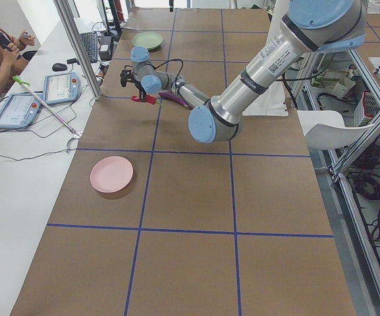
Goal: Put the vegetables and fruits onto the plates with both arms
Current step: 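Carry the chili to the pink plate while the right gripper reaches for the pomegranate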
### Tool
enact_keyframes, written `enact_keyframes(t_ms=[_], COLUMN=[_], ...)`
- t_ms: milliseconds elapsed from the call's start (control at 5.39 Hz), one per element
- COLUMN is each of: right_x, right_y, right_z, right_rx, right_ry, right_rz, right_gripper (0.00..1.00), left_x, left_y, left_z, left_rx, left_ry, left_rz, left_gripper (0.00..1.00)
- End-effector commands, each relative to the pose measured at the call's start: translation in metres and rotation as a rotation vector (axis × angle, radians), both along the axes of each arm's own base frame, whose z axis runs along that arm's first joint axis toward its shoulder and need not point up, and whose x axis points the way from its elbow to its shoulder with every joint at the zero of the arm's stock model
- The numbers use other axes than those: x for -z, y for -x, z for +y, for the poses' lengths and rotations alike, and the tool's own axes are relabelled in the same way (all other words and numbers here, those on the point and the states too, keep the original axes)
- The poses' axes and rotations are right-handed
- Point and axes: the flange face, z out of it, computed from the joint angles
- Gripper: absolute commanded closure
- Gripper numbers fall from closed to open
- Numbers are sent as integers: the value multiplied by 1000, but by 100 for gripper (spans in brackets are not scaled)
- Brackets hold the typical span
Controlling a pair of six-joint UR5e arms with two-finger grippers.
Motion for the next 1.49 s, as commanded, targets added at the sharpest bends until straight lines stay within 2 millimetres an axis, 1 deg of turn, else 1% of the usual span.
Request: enact_keyframes(t_ms=[0, 186, 371, 557, 743, 928, 1114, 1299], right_x=[87, 118, 150, 169, 182, 192, 200, 202], right_y=[104, 159, 220, 257, 301, 329, 356, 387], right_z=[22, 36, 44, 34, 25, 8, -6, -21], right_rx=[-38, -40, -83, -92, -113, -162, -169, -180], right_ry=[88, 106, 127, 147, 164, 218, 242, 236], right_rz=[-27, -18, 10, 19, 52, 78, 102, 122], right_gripper=[0, 0, 0, 0, 0, 0, 0, 0], left_x=[-18, -35, -52, -68, -83, -105, -143, -177], left_y=[46, 53, 67, 85, 103, 126, 156, 170], left_z=[-28, -31, -36, -46, -59, -76, -95, -105], left_rx=[1, -6, -2, -13, -7, -3, -21, -34], left_ry=[-4, -4, -4, -31, -31, -28, -32, -18], left_rz=[-64, -81, -96, -120, -141, -174, -225, -272], left_gripper=[100, 100, 100, 100, 100, 100, 100, 100])
